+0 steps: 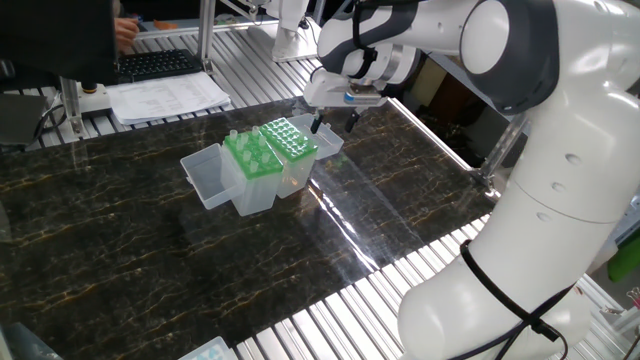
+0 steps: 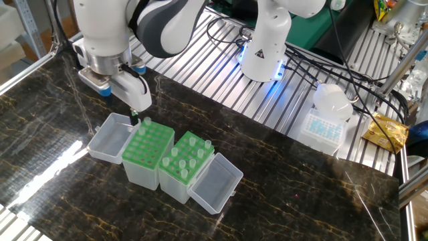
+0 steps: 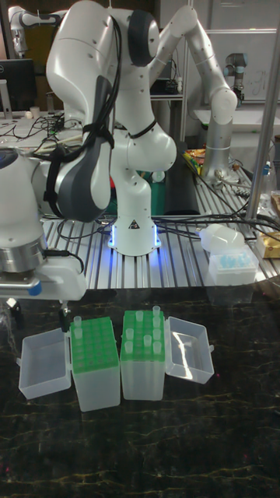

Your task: Transfer all large pipette tips from one holder to another

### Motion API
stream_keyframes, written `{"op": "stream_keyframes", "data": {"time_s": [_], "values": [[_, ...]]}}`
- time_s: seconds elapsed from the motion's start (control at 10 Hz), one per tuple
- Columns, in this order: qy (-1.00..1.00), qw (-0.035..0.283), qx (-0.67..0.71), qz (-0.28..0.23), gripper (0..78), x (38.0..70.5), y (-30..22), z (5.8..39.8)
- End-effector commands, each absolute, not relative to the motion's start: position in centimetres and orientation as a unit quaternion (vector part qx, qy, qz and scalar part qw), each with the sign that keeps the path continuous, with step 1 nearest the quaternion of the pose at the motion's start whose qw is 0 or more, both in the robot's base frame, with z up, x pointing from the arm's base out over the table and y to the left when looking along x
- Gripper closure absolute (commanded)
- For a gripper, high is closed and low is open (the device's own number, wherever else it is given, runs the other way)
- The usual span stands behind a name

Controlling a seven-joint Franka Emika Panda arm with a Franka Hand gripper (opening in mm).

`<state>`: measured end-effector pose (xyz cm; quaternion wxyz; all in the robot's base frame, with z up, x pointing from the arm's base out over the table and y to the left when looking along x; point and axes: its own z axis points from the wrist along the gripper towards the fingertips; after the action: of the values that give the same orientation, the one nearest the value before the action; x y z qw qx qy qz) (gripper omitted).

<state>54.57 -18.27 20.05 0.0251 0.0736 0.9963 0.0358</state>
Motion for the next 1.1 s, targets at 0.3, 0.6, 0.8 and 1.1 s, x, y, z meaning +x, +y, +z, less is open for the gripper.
{"op": "stream_keyframes", "data": {"time_s": [0.3,0.6,0.8,1.1], "values": [[0.995,0.024,0.093,0.025,0.1,54.1,-17.0,20.7],[0.994,0.019,0.109,0.019,0.1,53.7,-16.4,21.3],[0.992,0.013,0.125,0.015,0.1,53.6,-16.0,21.7],[0.988,-0.004,0.153,0.007,0.1,53.6,-14.7,22.9]]}}
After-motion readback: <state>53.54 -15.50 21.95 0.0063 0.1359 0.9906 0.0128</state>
